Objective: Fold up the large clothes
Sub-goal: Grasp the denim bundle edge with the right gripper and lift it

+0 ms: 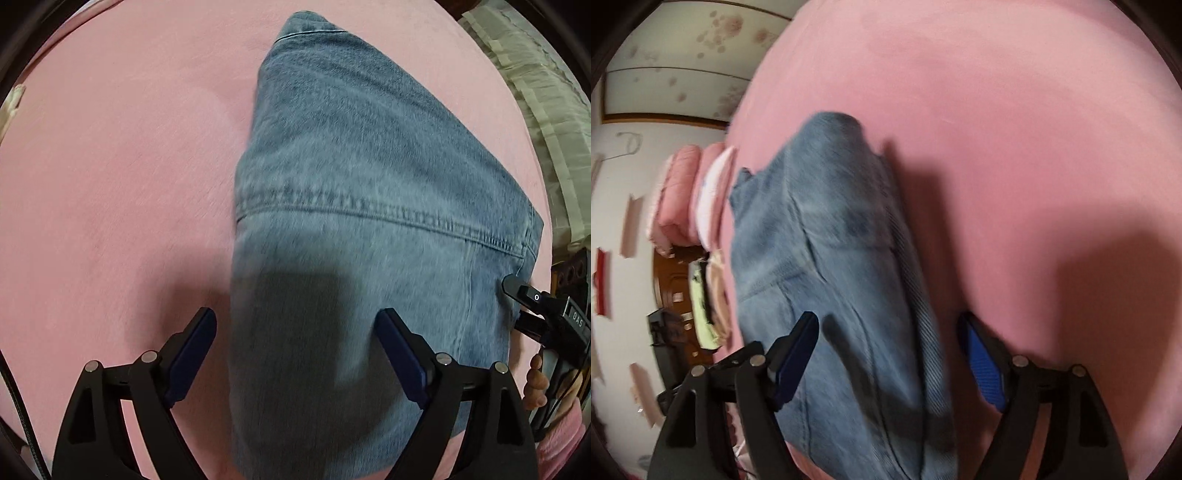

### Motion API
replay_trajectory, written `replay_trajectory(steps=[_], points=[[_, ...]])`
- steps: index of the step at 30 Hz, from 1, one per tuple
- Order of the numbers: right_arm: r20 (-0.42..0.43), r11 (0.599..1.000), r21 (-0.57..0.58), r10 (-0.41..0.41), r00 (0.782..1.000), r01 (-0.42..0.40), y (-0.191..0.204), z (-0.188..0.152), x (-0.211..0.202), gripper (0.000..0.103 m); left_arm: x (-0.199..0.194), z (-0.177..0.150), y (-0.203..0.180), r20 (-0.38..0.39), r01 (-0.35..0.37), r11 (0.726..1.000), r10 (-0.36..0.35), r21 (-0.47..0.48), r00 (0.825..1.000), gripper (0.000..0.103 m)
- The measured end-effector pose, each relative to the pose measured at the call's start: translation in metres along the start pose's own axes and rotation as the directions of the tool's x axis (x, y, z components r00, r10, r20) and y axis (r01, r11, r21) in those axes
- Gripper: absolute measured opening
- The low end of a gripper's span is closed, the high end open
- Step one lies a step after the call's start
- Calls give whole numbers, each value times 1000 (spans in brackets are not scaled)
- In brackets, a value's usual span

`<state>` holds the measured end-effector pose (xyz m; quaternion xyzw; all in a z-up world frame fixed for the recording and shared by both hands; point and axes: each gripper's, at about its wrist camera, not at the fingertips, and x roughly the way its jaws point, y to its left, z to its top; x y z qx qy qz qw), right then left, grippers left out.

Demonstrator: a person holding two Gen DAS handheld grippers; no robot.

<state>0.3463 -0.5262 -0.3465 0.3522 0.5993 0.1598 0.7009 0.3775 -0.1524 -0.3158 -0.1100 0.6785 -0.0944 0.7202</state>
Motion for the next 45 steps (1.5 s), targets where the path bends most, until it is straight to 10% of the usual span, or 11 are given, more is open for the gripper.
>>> replay_trajectory(steps=[5, 10, 18, 29, 37, 45], points=[[-19, 995, 3, 96, 995, -96, 5, 6, 12, 76, 7, 18, 4, 1, 35, 999, -35, 6, 999, 92], [29, 1000, 10, -6, 1000, 6, 14, -3, 15, 51, 15, 29, 9, -18, 59, 998, -59, -9, 998, 92], [137, 998, 55, 1, 991, -8, 22, -23, 0, 24, 7, 24, -3, 20, -10, 1000, 10, 19, 1000, 65], [285, 987, -83, -108, 953, 136, 110, -56, -23, 19, -34, 35, 8, -21, -4, 999, 5, 51, 1000, 47], [286, 961, -219, -104, 953, 171, 205, -83, -18, 19, -98, 26, 101, 11, 50, 999, -50, -15, 999, 47], [284, 954, -283, -16, 959, 100, 348, -128, 61, 19, -200, 36, 257, 83, -57, 996, 62, -65, 995, 46]])
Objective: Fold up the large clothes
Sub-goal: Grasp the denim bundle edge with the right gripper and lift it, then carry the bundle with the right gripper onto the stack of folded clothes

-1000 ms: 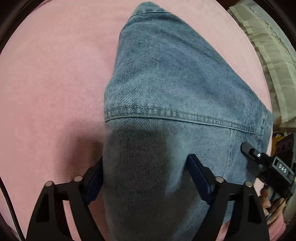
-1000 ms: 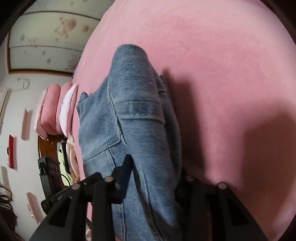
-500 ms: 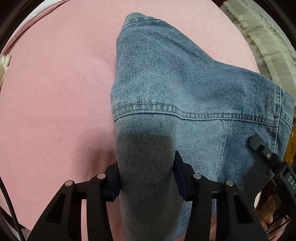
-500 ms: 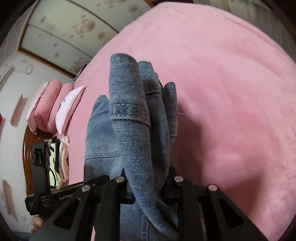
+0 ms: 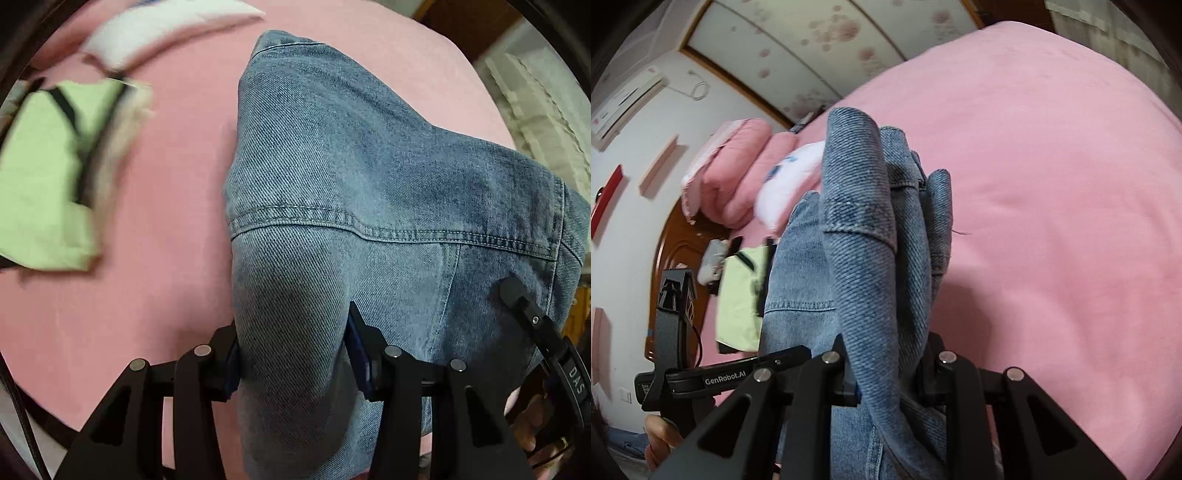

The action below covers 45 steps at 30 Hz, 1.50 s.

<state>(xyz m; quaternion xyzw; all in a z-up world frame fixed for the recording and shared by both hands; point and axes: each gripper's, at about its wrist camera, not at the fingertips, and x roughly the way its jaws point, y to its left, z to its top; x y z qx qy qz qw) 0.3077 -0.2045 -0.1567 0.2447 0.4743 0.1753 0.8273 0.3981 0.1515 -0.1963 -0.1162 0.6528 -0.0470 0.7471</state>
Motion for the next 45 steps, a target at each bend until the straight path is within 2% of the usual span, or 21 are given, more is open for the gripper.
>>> replay_trajectory(steps=[5, 9, 13, 15, 17, 19, 21, 23, 25, 26, 27, 29, 31, 34, 37, 39, 40, 41, 42, 43, 45], points=[[10, 993, -2, 118, 993, -118, 106, -6, 59, 19, -68, 27, 117, 62, -147, 989, 147, -14, 987, 46], [-28, 966, -68, 246, 969, -248, 197, 1, 113, 19, -111, 65, 213, 85, -217, 975, 221, -58, 972, 46], [-54, 933, -69, 350, 935, -353, 268, 15, 184, 19, -125, 102, 296, 101, -263, 961, 271, -82, 957, 46], [-60, 928, -66, 364, 929, -368, 286, 21, 218, 19, -116, 121, 337, 111, -267, 960, 276, -88, 955, 46], [-76, 925, -68, 369, 926, -374, 298, 21, 260, 19, -90, 137, 370, 132, -253, 964, 261, -78, 956, 47], [-97, 940, -58, 328, 940, -335, 294, 14, 299, 20, -41, 134, 394, 172, -176, 983, 182, -47, 968, 50], [-127, 974, -79, 201, 971, -212, 286, 5, 338, 24, -8, 126, 418, 199, -116, 993, 118, -23, 973, 58], [-131, 986, -100, 120, 984, -134, 271, -1, 352, 31, -2, 125, 435, 269, -70, 997, 72, -17, 961, 69], [-124, 982, -104, 142, 982, -155, 258, -3, 350, 35, 0, 123, 446, 285, -18, 999, 29, -43, 958, 75], [-120, 980, -116, 145, 982, -159, 263, -2, 352, 40, 2, 122, 451, 285, 0, 999, 15, -52, 958, 76], [-121, 980, -131, 134, 984, -149, 259, -2, 350, 44, 2, 121, 454, 290, -2, 999, 17, -52, 957, 76], [-124, 981, -146, 109, 986, -126, 250, -3, 346, 57, 6, 122, 454, 304, -42, 997, 60, -65, 951, 86], [-130, 986, -109, 113, 985, -128, 248, -1, 351, 59, 6, 113, 445, 320, -82, 992, 109, -97, 941, 90], [-161, 990, -39, 127, 979, -134, 233, -2, 347, 60, 2, 87, 429, 382, -125, 979, 179, -163, 907, 91], [-152, 991, -32, 122, 981, -128, 223, -8, 337, 65, 0, 49, 420, 456, -125, 953, 244, -274, 856, 92], [-126, 992, -25, 120, 985, -124, 211, -19, 325, 76, 1, 11, 412, 504, -91, 919, 291, -384, 813, 92], [-109, 992, -19, 123, 986, -126, 202, -26, 317, 77, 0, -9, 407, 537, -47, 891, 314, -452, 783, 92], [-100, 992, -16, 125, 987, -127, 196, -33, 311, 77, 1, -22, 403, 539, -27, 864, 337, -502, 772, 92], [-93, 994, -11, 110, 990, -112, 188, -40, 303, 78, 1, -38, 396, 525, -16, 828, 371, -560, 766, 92], [-93, 997, -5, 76, 993, -77, 176, -48, 293, 78, 2, -51, 388, 514, 3, 798, 385, -602, 767, 92], [-111, 999, 6, 46, 993, -45, 155, -64, 275, 78, 3, -73, 371, 494, 30, 756, 396, -653, 774, 92]])
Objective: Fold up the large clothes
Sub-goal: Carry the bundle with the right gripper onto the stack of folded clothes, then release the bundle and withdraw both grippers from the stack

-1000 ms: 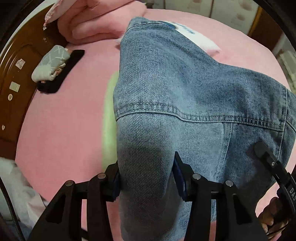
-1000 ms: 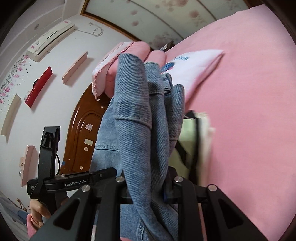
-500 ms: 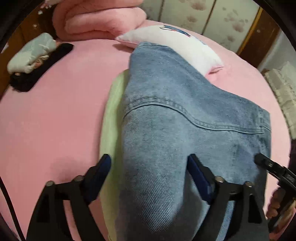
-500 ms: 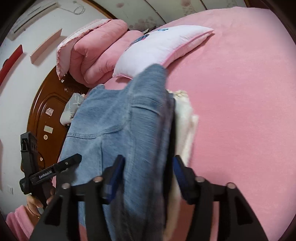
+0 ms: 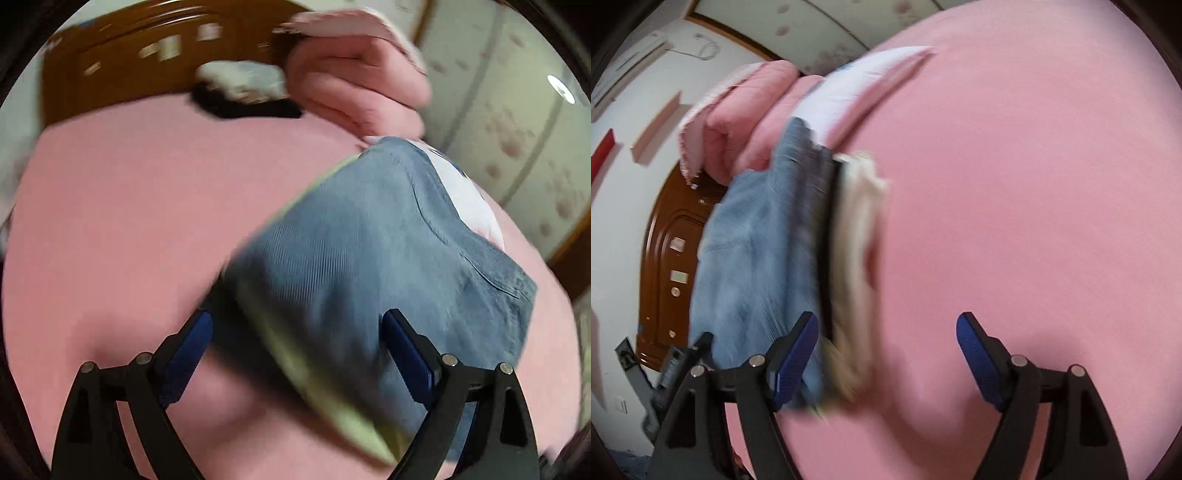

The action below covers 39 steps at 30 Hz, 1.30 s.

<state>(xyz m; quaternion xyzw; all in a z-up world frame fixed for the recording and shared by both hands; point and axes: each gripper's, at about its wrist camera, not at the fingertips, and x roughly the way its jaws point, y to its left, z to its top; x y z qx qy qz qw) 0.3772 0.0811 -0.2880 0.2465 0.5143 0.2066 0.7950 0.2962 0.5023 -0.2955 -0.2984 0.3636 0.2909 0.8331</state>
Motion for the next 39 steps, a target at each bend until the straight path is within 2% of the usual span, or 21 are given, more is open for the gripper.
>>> replay_trajectory(steps=[1, 3, 6, 8, 12, 14, 15, 16, 17, 18, 19, 21, 22, 23, 26, 29, 31, 33, 36, 38, 39], points=[[-17, 1000, 1, -17, 1000, 17, -12, -11, -11, 78, -8, -17, 0, -23, -12, 999, 11, -31, 1000, 92], [-59, 998, -7, -58, 997, 58, -36, -33, -32, 78, -21, -46, -7, -71, -30, 999, 28, -34, 997, 92], [-127, 989, -20, -146, 981, 144, -77, -67, -77, 78, -48, -106, -33, -163, -48, 995, 63, 92, 985, 92], [-173, 982, -37, -190, 966, 186, -107, -88, -110, 78, -71, -143, -51, -195, -54, 986, 85, 158, 977, 92], [-200, 942, -107, -335, 921, 319, -162, -125, -198, 79, -126, -219, -85, -305, -3, 974, 75, 228, 950, 92], [-198, 903, -158, -425, 883, 399, -190, -147, -253, 85, -165, -260, -107, -352, 37, 956, 71, 291, 933, 92], [-201, 884, -180, -462, 864, 431, -200, -156, -275, 88, -186, -276, -112, -349, 50, 946, 70, 321, 934, 92], [-202, 856, -212, -510, 836, 471, -211, -167, -307, 89, -215, -292, -122, -331, 77, 922, 57, 380, 942, 92], [-200, 837, -232, -540, 818, 496, -217, -173, -329, 90, -236, -301, -132, -311, 112, 894, 32, 434, 950, 92], [-197, 817, -253, -567, 800, 518, -222, -178, -349, 90, -260, -311, -144, -287, 140, 855, 11, 500, 958, 92], [-182, 784, -289, -609, 772, 550, -229, -184, -375, 90, -277, -316, -154, -277, 157, 821, 1, 548, 961, 92], [-146, 711, -356, -683, 715, 607, -240, -193, -421, 91, -310, -326, -177, -300, 213, 751, -21, 624, 954, 92], [-151, 696, -366, -700, 698, 618, -245, -196, -442, 91, -320, -329, -184, -311, 234, 729, -31, 643, 950, 92], [-160, 696, -362, -702, 694, 620, -249, -196, -454, 91, -335, -332, -195, -321, 259, 698, -44, 667, 946, 92], [-181, 737, -319, -664, 726, 595, -256, -192, -497, 92, -366, -335, -223, -319, 288, 623, -65, 728, 946, 92], [-154, 737, -257, -670, 726, 625, -249, -181, -519, 92, -387, -335, -249, -371, 324, 577, -39, 750, 928, 92], [-145, 753, -186, -657, 740, 632, -241, -172, -526, 92, -401, -332, -262, -392, 337, 573, -29, 748, 920, 92], [-140, 775, -133, -632, 762, 618, -230, -162, -528, 92, -411, -322, -272, -390, 331, 591, -29, 736, 920, 92], [-110, 784, -133, -620, 777, 607, -199, -146, -524, 92, -426, -307, -282, -395, 345, 596, -51, 725, 917, 92], [-81, 789, -135, -611, 787, 599, -178, -138, -518, 92, -435, -304, -286, -372, 330, 590, -54, 737, 927, 92], [-68, 803, -122, -593, 803, 583, -166, -133, -513, 92, -438, -303, -286, -351, 311, 594, -50, 742, 935, 92]])
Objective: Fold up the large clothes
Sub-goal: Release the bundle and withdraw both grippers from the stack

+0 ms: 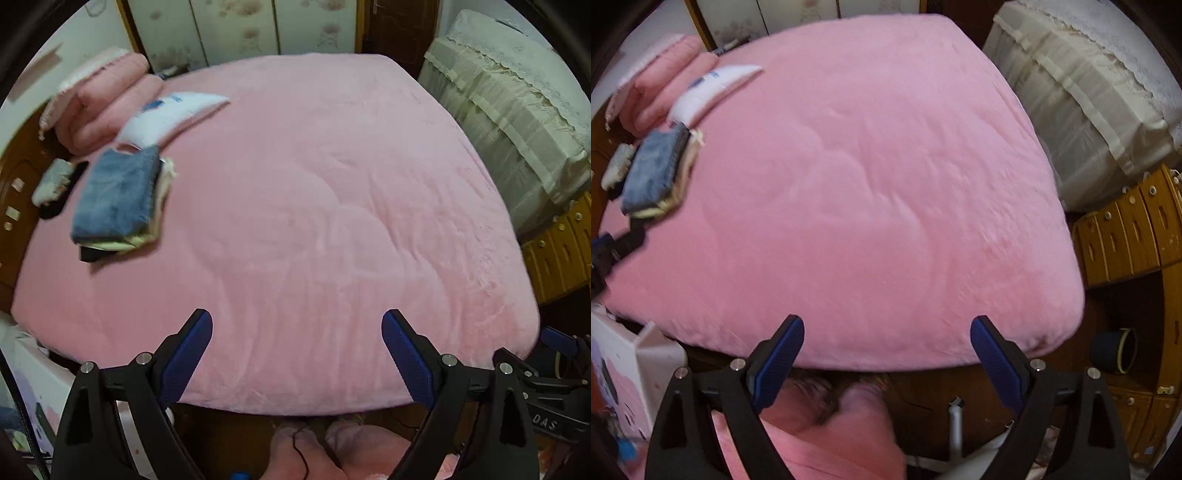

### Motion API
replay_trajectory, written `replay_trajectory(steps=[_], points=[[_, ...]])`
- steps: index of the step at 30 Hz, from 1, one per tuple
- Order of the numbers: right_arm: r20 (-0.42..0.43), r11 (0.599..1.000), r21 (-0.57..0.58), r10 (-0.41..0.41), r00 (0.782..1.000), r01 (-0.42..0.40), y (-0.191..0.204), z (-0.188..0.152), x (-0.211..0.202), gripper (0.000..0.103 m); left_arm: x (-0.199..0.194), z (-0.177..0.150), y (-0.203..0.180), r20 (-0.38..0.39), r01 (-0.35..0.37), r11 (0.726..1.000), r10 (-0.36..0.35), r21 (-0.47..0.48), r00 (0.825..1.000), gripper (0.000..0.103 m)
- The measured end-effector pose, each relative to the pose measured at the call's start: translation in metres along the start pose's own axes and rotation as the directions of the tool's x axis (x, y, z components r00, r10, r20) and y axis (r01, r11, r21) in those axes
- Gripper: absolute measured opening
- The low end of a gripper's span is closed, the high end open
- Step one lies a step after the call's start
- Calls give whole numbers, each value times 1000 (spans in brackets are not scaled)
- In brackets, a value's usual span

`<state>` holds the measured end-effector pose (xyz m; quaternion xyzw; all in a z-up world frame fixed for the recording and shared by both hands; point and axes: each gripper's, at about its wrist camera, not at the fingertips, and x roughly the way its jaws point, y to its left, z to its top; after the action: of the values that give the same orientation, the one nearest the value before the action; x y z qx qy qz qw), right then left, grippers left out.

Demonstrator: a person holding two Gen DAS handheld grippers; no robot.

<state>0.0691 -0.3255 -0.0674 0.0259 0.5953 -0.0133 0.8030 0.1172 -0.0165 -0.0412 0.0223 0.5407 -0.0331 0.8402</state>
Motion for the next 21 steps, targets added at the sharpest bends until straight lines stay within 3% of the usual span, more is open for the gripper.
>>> replay_trajectory(steps=[2, 4, 7, 11, 15, 21], points=[[20, 998, 48, 46, 999, -46, 15, 5, -3, 92, 0, -8, 1, 3, -56, 998, 56, -13, 998, 92], [53, 996, 84, 36, 998, -41, 30, 3, -4, 92, 0, -17, 2, -7, -69, 998, 69, -4, 998, 92], [122, 1000, 4, 11, 993, -11, 56, -9, -8, 92, 3, -30, 10, -41, -62, 998, 63, 19, 997, 92], [163, 998, -63, -2, 987, 13, 79, -23, -11, 92, 7, -35, 33, -71, -48, 998, 45, -48, 996, 92], [190, 999, -45, 14, 982, -5, 83, -27, -20, 92, 8, -42, 48, -76, -35, 996, 28, -87, 997, 92], [205, 999, 42, 23, 979, -32, 72, -32, -25, 93, -1, -50, 47, -47, -52, 997, 50, -57, 998, 92]])
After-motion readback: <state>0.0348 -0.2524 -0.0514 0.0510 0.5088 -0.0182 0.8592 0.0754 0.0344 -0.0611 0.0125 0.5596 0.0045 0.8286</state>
